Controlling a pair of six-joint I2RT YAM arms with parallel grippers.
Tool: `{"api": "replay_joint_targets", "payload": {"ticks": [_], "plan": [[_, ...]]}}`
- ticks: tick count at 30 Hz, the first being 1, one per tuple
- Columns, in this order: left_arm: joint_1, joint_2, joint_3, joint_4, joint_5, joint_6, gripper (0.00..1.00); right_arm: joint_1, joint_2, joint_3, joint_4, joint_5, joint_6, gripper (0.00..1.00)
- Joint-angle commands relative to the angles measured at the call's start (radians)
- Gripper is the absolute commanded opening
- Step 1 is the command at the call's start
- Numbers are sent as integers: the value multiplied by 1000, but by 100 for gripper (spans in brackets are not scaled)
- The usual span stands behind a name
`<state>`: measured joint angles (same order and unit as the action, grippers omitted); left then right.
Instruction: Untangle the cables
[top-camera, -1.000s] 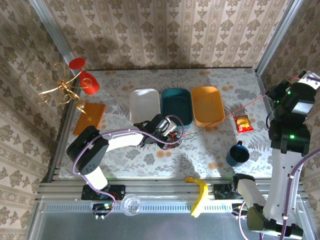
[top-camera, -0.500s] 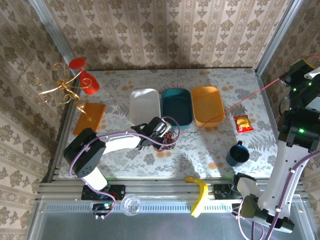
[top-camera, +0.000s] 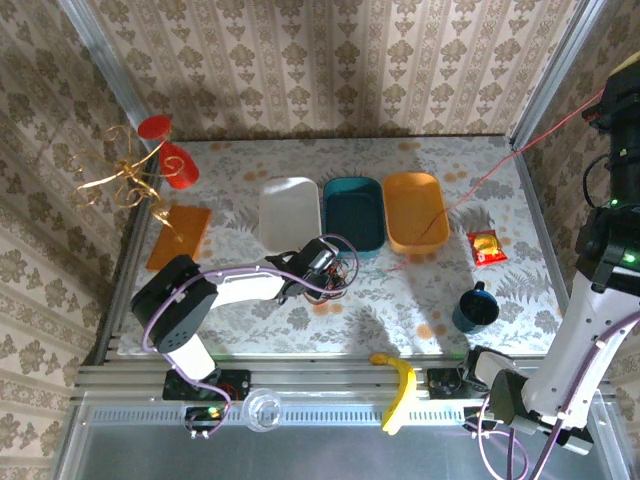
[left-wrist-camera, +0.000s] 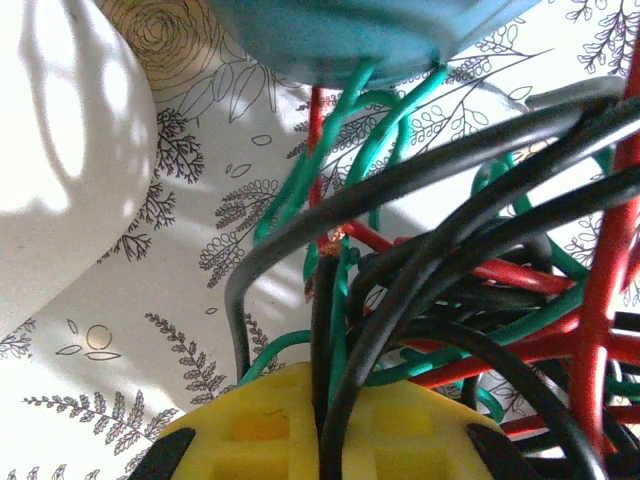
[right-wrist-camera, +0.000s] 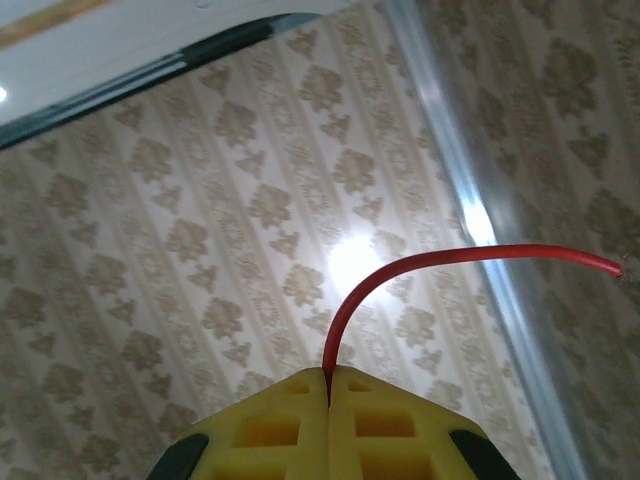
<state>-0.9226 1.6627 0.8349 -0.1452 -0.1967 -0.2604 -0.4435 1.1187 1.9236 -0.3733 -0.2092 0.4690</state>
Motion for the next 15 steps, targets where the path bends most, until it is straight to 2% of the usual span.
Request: {"api": "replay_joint_targets", "payload": {"ticks": [1,4,9,13,15], "plan": [[1,67,-27,-119,22,35,0,5,40,4,55,-163,114,0],[4,58,-12,-81,106,41,0,25,66,19,108,-240,170,0],[5,89,8,-64,136,43,0,61,155,154,99,-291,204,0],[5,75,22,-42,190,64,0,116,208,188,70,-288,187,0],[13,62,38,-30,254,84,0,144,230,193,47,-267,155,0]]}}
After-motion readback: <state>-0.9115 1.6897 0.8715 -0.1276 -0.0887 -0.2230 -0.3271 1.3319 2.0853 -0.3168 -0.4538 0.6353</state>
